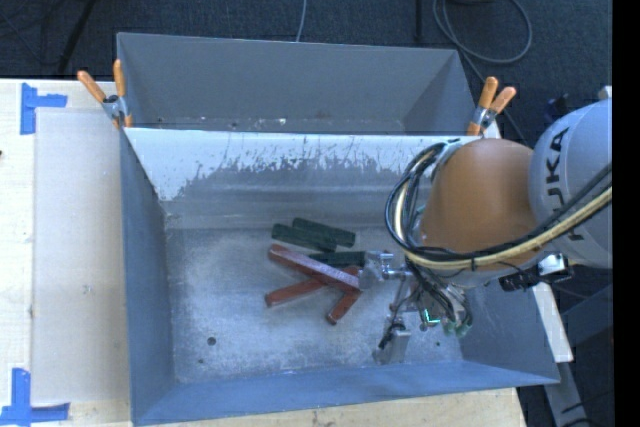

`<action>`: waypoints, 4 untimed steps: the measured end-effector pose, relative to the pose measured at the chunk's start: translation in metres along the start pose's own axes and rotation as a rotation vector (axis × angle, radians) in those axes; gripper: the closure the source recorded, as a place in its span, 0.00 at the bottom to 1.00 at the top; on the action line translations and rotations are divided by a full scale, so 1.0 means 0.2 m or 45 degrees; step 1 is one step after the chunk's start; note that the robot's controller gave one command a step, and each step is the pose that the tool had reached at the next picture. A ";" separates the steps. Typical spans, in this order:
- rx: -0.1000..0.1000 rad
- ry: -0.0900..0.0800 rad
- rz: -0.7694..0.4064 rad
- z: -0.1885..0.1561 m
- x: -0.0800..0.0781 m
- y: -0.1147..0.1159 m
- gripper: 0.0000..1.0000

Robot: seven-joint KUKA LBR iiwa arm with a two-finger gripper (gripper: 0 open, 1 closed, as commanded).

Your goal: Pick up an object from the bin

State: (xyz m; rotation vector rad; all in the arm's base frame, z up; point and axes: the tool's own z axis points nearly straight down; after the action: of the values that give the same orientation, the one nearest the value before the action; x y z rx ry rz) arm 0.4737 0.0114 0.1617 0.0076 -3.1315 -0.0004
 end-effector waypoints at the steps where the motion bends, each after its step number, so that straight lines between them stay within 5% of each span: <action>1: 0.000 -0.031 -0.024 0.45 -0.24 0.13 0.00; 2: -0.004 -0.031 -0.073 0.44 -0.30 0.43 0.00; 3: -0.002 -0.020 -0.068 0.44 -0.29 0.42 1.00; 4: -0.001 -0.020 -0.016 -0.17 -0.12 0.38 1.00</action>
Offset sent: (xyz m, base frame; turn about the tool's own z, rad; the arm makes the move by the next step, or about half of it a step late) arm 0.0414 0.0265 -0.0917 -0.0176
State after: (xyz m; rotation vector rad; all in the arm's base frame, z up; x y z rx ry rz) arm 0.4978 0.0883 0.1954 0.0277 -3.1472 -0.0023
